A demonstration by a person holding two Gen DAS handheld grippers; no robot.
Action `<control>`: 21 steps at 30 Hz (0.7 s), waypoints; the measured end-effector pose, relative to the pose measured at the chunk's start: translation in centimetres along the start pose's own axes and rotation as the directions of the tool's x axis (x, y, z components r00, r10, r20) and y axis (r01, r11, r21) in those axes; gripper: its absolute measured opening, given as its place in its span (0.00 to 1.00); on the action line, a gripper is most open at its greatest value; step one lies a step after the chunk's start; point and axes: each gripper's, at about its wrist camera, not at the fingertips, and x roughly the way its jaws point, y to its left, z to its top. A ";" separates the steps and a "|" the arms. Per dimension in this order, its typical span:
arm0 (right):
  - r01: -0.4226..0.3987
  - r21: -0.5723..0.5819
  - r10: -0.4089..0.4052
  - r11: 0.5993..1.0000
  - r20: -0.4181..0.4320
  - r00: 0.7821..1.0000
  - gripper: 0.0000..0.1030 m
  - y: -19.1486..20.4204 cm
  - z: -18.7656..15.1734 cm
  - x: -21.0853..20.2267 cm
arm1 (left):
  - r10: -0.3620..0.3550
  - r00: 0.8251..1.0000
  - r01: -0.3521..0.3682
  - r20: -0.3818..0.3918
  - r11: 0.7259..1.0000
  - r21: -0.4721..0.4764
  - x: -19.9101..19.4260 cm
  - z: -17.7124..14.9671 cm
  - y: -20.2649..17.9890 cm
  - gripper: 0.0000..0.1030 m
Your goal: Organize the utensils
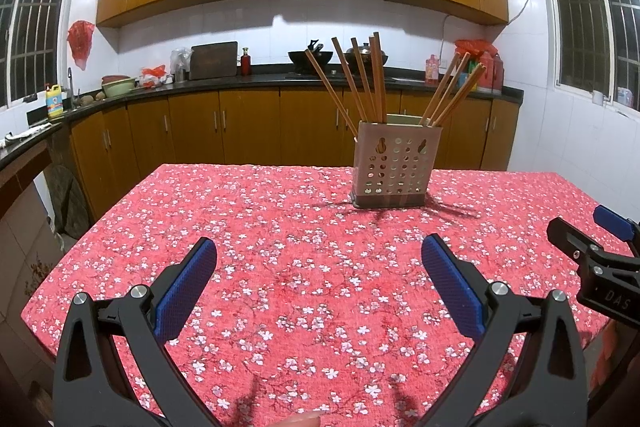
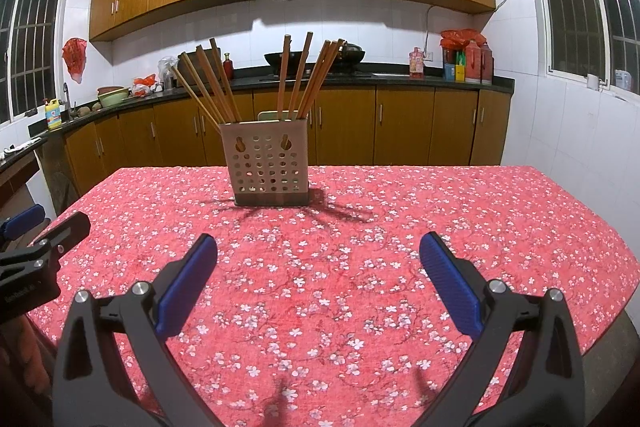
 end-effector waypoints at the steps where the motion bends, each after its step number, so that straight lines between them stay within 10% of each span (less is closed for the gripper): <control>1: 0.000 0.000 0.000 1.000 0.000 1.000 0.96 0.0 0.0 0.0 | 0.000 1.000 0.000 -0.001 1.000 -0.001 0.0 0.0 0.0 0.98; 21: -0.002 0.001 0.002 1.000 -0.005 1.000 0.96 0.1 -0.1 0.0 | 0.000 1.000 0.000 -0.012 1.000 -0.011 0.3 0.0 -0.2 0.98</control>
